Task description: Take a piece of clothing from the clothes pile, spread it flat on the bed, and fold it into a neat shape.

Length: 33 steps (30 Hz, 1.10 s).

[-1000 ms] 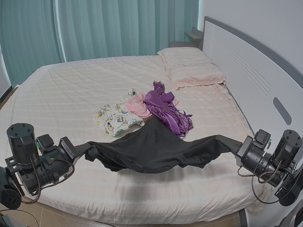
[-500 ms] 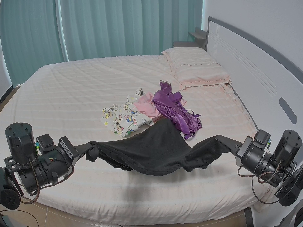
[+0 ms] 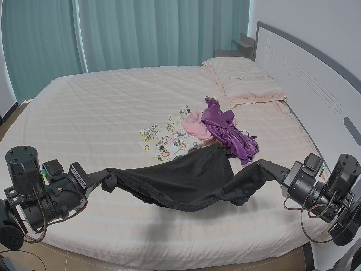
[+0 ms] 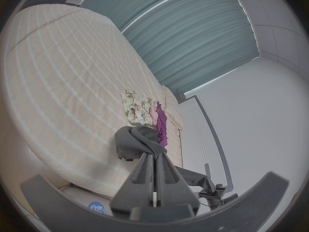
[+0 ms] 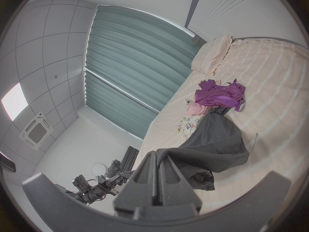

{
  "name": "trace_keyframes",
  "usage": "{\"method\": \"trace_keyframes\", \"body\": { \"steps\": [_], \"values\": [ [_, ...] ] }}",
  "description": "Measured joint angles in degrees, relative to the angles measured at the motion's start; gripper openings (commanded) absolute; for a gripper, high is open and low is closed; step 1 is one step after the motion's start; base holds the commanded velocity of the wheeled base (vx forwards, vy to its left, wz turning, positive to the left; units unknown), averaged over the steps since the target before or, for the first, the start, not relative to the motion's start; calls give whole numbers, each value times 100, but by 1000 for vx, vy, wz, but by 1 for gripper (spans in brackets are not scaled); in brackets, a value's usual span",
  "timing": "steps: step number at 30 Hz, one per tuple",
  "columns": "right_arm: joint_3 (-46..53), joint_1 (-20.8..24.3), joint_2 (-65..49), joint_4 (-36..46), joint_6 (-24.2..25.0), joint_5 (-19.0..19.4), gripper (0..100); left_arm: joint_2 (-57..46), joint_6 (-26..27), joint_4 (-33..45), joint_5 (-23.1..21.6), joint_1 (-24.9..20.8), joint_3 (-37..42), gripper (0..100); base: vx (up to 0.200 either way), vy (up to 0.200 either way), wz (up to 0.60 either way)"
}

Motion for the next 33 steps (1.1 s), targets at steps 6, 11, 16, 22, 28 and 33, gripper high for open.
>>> {"method": "trace_keyframes", "body": {
  "steps": [6,11,16,22,28,33],
  "values": [
    [0,2,-11,2,-7,-55,0,0,2,2,0,6,0,0,0,200,0],
    [-11,9,-11,2,-5,-66,0,-2,10,2,0,9,0,0,0,200,0],
    [-13,17,-11,2,-5,-66,0,-2,21,0,5,9,6,0,0,200,0],
    [-18,17,-11,5,0,-66,0,-2,27,2,0,0,15,0,0,200,0],
    [-18,52,-11,2,-2,-71,0,-4,29,2,0,0,17,0,0,200,0],
    [-18,68,-11,2,0,-74,0,-30,29,2,-6,0,24,0,0,200,0]
  ]
}}
